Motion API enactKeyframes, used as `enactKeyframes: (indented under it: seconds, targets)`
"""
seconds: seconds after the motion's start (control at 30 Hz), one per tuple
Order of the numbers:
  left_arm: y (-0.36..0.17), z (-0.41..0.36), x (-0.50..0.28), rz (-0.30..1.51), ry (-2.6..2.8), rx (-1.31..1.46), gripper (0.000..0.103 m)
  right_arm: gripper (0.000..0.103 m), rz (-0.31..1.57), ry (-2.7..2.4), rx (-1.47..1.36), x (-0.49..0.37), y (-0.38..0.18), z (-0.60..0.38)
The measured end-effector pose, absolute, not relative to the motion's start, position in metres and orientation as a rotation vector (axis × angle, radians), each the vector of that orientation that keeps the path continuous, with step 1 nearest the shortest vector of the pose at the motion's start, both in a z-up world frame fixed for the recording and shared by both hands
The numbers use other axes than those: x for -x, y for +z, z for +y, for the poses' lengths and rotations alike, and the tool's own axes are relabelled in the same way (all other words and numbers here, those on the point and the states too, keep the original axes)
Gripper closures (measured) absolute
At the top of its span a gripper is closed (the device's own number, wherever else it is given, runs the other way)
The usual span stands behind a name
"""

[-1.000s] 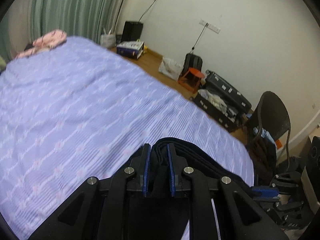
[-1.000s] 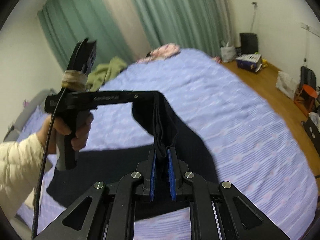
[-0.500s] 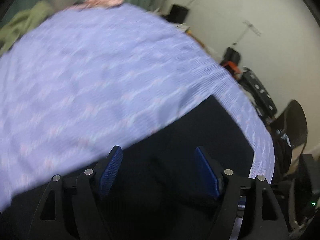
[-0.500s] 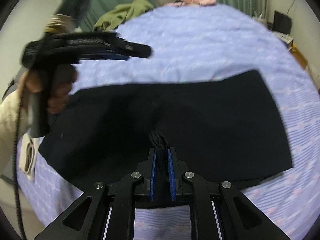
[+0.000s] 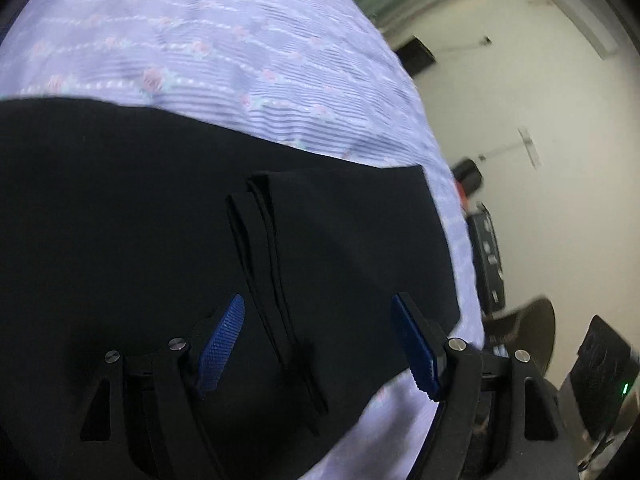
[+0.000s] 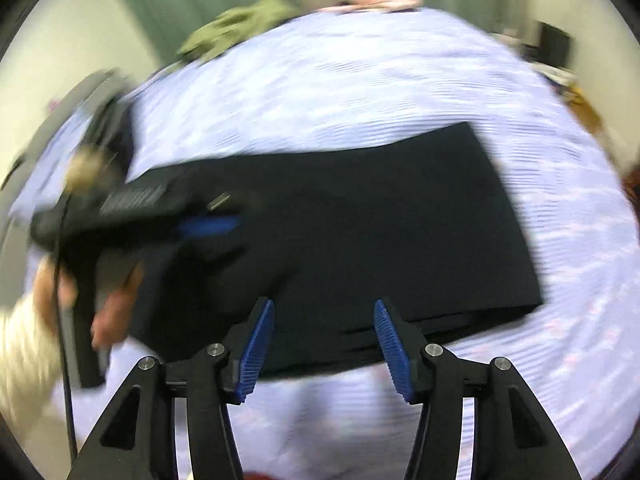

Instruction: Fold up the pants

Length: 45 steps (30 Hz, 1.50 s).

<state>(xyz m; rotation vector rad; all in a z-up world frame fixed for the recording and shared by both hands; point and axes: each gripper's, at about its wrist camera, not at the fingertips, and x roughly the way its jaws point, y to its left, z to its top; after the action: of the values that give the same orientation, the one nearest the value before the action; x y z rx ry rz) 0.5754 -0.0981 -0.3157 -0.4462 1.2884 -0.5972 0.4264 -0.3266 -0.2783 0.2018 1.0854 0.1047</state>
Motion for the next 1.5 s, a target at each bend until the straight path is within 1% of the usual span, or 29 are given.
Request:
enactKeyframes:
  seconds: [0.13,0.3,0.33,0.4,0.43,0.47,0.5,0.53,0.6,0.7,0.77,0.87,0.93,1.0,1.07,1.17,1.23,1.27,1.3,1.33,1.37,1.4,1.43,1.5]
  targets:
    - [-0.335,-0.109,-0.579,1.321,-0.524,0.444,0.03,0.049,1.095,-0.046,-0.221,-0.442,-0.292,-0.379]
    - [-0.352,-0.111,-0.578,1.318,-0.44,0.519,0.032,0.049,1.104,-0.133,-0.255,-0.449,-0.306,-0.404]
    - [-0.353,-0.112,-0.576,1.318,-0.446,0.554,0.035,0.049,1.109,-0.14,-0.263,-0.448,-0.308,-0.406]
    - [-0.356,-0.119,-0.574,1.339,-0.45,0.613,0.052,0.049,1.114,-0.145,-0.275,-0.445,-0.31,-0.407]
    - [-0.359,-0.124,-0.572,1.351,-0.479,0.643,0.057,0.049,1.115,-0.143,-0.277,-0.449,-0.314,-0.404]
    - [-0.361,-0.127,-0.571,1.357,-0.493,0.654,0.072,0.049,1.118,-0.141,-0.276,-0.448,-0.315,-0.403]
    - [-0.364,-0.13,-0.569,1.365,-0.498,0.667,0.078,0.049,1.118,-0.139,-0.273,-0.444,-0.313,-0.396]
    - [-0.369,-0.132,-0.566,1.374,-0.493,0.679,0.078,0.049,1.119,-0.138,-0.271,-0.444,-0.312,-0.397]
    - [-0.372,-0.134,-0.565,1.373,-0.474,0.66,0.085,0.049,1.126,-0.125,-0.271,-0.442,-0.311,-0.393]
    - [-0.36,-0.136,-0.568,1.353,-0.483,0.605,0.09,0.049,1.129,-0.107,-0.259,-0.442,-0.309,-0.386]
    - [-0.34,-0.129,-0.571,1.294,-0.48,0.524,0.09,0.049,1.13,-0.091,-0.267,-0.442,-0.307,-0.381]
    - [-0.325,-0.101,-0.574,1.249,-0.43,0.495,0.09,0.049,1.117,-0.064,-0.262,-0.441,-0.301,-0.373]
    - [-0.327,-0.083,-0.576,1.241,-0.378,0.487,0.09,0.049,1.112,-0.043,-0.262,-0.441,-0.299,-0.367]
    - [-0.34,-0.073,-0.583,1.287,-0.376,0.495,0.089,0.049,1.113,-0.02,-0.252,-0.441,-0.298,-0.358]
    - [-0.347,-0.076,-0.584,1.325,-0.378,0.473,0.088,0.049,1.118,-0.016,-0.225,-0.442,-0.299,-0.35]
    - [-0.349,-0.086,-0.582,1.33,-0.375,0.408,0.085,0.049,1.137,-0.007,-0.219,-0.442,-0.301,-0.345]
    - [-0.349,-0.087,-0.579,1.34,-0.361,0.411,0.078,0.049,1.141,-0.012,-0.209,-0.44,-0.3,-0.346]
    - [-0.349,-0.087,-0.578,1.356,-0.353,0.406,0.072,0.049,1.144,-0.016,-0.197,-0.439,-0.298,-0.347]
    - [-0.348,-0.097,-0.585,1.36,-0.347,0.397,0.064,0.049,1.148,-0.019,-0.19,-0.438,-0.297,-0.349]
    - [-0.344,-0.097,-0.583,1.359,-0.324,0.37,0.059,0.049,1.151,-0.022,-0.186,-0.438,-0.295,-0.35]
    - [-0.335,-0.096,-0.579,1.343,-0.276,0.325,0.047,0.049,1.151,-0.03,-0.181,-0.435,-0.291,-0.353]
    - [-0.327,-0.091,-0.576,1.323,-0.243,0.299,0.041,0.049,1.146,-0.033,-0.18,-0.433,-0.287,-0.355]
    - [-0.315,-0.086,-0.569,1.294,-0.224,0.287,0.041,0.049,1.139,-0.032,-0.178,-0.43,-0.282,-0.356]
    - [-0.29,-0.076,-0.549,1.25,-0.225,0.305,0.037,0.049,1.118,-0.024,-0.163,-0.421,-0.265,-0.357]
